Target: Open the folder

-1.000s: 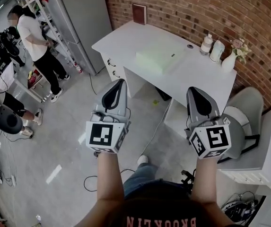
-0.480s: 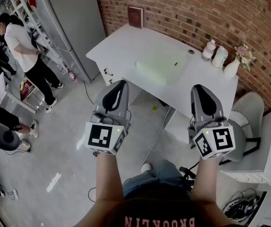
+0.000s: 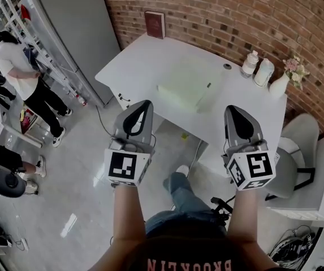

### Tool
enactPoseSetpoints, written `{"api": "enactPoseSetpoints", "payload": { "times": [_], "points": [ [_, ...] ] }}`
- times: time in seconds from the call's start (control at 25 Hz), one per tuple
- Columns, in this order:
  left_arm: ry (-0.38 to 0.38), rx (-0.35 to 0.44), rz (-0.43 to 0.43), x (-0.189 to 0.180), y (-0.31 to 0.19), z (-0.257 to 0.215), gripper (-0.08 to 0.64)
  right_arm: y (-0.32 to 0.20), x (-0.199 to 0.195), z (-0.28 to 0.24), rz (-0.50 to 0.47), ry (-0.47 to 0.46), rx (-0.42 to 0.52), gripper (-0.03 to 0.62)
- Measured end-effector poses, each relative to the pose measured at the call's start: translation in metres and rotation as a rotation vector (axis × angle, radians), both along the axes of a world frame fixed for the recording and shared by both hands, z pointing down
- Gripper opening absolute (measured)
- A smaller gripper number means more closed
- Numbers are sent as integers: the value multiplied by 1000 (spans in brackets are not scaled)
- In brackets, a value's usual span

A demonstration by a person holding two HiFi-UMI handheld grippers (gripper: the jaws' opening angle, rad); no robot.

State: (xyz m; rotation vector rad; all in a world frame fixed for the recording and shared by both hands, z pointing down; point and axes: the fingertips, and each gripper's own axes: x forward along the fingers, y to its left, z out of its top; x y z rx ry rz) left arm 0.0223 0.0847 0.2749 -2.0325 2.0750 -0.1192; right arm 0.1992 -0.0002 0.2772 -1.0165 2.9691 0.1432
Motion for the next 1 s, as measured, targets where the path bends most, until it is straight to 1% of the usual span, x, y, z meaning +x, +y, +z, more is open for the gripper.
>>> {"api": "enactPoseSetpoints", "payload": {
  "times": [0.08,0.16,0.24,0.48,0.6,0.72,0.8,1.0],
  "points": [
    [-6,-29,6,-10,-20,8,-2,-18,-9,8,9,24,-4,2],
    [4,-46,19,-20,-43,14,-2,-39,-18,14,25,35,-16,2],
    [19,-55,39,-31,-66,20,-2,-62,-26,19,45,40,-29,2],
    [77,-94,46,-72,-140,35,-2,-134,-53,36,112,63,-77,2],
    [93,-123,68,-88,-180,41,-2,-169,-63,43,154,56,-118,2],
    [99,-150,108,-95,-220,49,-2,-198,-66,52,200,46,-168,2],
    [102,-158,131,-95,-245,52,-2,-216,-67,58,215,50,-190,2],
    [118,-171,196,-87,-289,66,-2,-250,-68,70,242,52,-218,3]
  ]
}}
